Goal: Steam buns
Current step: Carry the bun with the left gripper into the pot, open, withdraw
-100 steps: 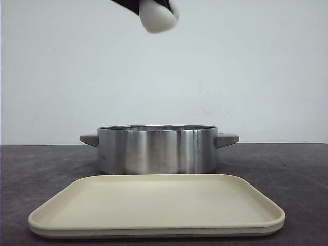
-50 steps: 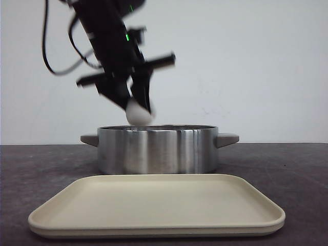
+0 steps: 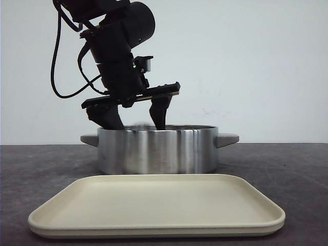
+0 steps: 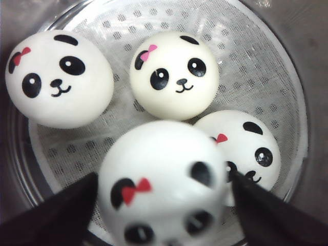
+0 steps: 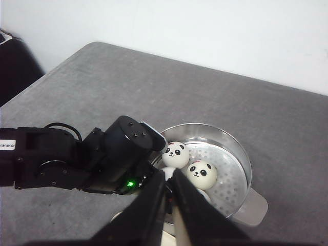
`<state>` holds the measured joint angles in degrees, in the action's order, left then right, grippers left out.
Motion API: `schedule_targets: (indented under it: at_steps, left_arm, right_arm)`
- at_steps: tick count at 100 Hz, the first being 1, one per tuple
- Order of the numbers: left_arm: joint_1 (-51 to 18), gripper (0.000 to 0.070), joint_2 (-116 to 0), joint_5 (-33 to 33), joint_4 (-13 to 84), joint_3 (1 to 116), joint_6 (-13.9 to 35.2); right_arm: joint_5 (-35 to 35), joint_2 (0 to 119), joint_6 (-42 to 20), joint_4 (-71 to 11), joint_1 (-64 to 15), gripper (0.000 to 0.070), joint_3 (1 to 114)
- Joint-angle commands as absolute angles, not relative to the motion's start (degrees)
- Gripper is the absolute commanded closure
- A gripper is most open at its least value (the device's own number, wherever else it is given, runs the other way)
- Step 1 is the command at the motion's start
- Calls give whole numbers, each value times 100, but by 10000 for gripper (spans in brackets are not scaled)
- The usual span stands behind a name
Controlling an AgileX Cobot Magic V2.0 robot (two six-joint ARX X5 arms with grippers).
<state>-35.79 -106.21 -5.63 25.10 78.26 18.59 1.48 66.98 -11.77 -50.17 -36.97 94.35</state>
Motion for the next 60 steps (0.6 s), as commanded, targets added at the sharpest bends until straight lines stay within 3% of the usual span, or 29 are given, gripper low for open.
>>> schedule_targets:
  at_steps: [1, 23, 28, 36, 41, 60]
  left_arm:
    - [-3623, 136, -10728, -556, 2519, 7935, 1822]
    - [-3623, 165, -10715, -580, 3269, 8447, 1820]
    - [-3623, 276, -10643, -657, 3516, 8643, 1815]
    - [-3660, 563, -10333, -834, 3610, 8742, 1758]
    - [-3715, 700, -10036, -1017, 3614, 8742, 1702]
    - [-3990, 700, -8691, -1227, 3647, 8737, 1400]
  right_arm:
    - [150, 6737, -1111, -4969, -3736, 683, 9537]
    - [141, 6737, -1046, -4980, -3736, 683, 9535]
    - [99, 6737, -921, -4980, -3736, 683, 9535]
    - [-108, 6737, -639, -4980, -3736, 683, 9515]
    - [-224, 6737, -475, -4982, -3736, 683, 9487]
    - [-384, 6722, -296, -4965, -3728, 683, 9290]
